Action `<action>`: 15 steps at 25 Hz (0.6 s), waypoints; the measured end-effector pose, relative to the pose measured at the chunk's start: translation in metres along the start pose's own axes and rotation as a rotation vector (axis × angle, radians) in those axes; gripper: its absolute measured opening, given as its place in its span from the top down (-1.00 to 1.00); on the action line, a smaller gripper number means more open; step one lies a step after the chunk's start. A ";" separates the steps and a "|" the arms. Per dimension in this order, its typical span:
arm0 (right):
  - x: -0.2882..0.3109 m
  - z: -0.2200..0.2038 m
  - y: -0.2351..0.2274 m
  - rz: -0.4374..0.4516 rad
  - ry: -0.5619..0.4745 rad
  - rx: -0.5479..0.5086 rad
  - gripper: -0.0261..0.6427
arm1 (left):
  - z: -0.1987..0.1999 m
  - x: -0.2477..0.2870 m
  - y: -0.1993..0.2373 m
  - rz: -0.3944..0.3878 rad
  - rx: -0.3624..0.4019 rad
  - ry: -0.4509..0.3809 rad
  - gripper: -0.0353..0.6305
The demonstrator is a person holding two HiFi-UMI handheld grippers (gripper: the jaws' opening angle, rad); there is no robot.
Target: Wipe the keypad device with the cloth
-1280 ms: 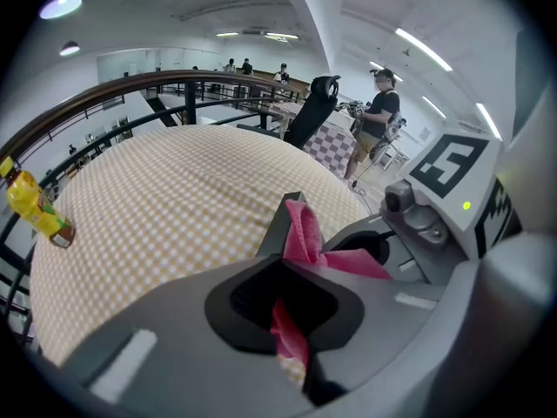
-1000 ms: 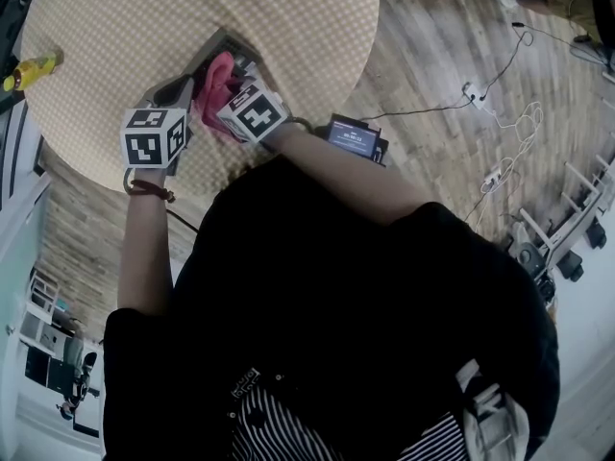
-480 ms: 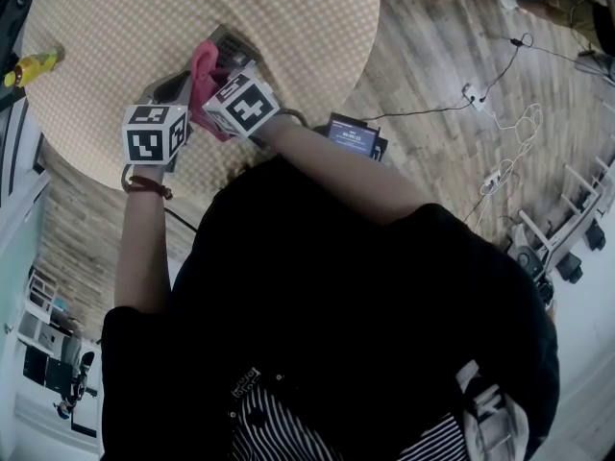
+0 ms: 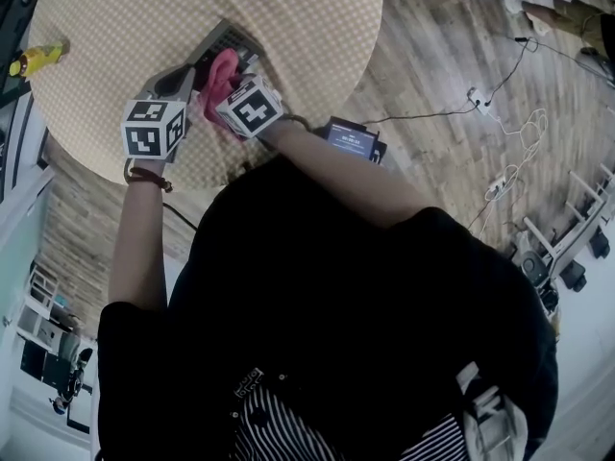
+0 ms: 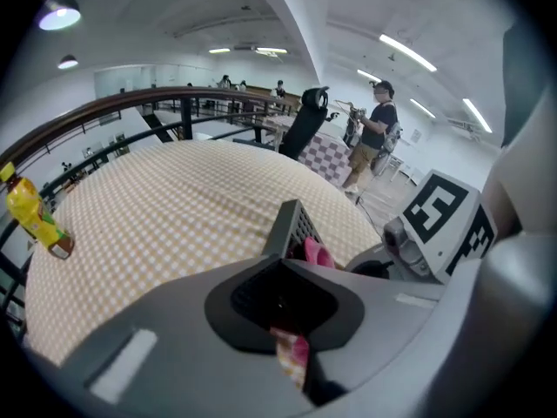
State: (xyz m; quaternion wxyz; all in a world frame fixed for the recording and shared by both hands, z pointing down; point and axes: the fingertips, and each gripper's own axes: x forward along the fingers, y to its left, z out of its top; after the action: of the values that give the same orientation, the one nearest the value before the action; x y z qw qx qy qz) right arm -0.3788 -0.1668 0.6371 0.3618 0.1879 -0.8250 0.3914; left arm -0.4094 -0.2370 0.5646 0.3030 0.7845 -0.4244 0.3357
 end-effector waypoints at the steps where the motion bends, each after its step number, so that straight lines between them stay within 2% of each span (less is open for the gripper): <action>1: -0.004 0.002 0.001 0.006 -0.011 -0.007 0.72 | 0.008 -0.004 0.004 0.020 -0.028 -0.064 0.89; 3: -0.014 0.008 0.006 0.016 -0.041 -0.029 0.73 | 0.025 -0.016 0.013 0.063 -0.120 -0.215 0.89; 5: -0.028 0.020 0.017 0.025 -0.085 -0.046 0.73 | 0.030 -0.033 0.019 0.100 -0.187 -0.302 0.89; 9: -0.074 0.046 0.040 0.012 -0.190 -0.083 0.73 | 0.027 -0.075 0.009 0.143 -0.231 -0.396 0.89; 12: -0.110 0.068 0.054 -0.012 -0.266 -0.113 0.73 | 0.024 -0.107 -0.003 0.132 -0.290 -0.473 0.89; 15: -0.146 0.087 0.073 -0.016 -0.320 -0.165 0.73 | 0.027 -0.137 -0.017 0.131 -0.296 -0.533 0.89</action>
State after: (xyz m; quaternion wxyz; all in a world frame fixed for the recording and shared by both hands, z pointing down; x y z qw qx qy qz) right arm -0.3642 -0.1854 0.4538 0.2430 0.2239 -0.8999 0.2848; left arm -0.4441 -0.1867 0.4377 0.2698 0.7633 -0.5827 0.0715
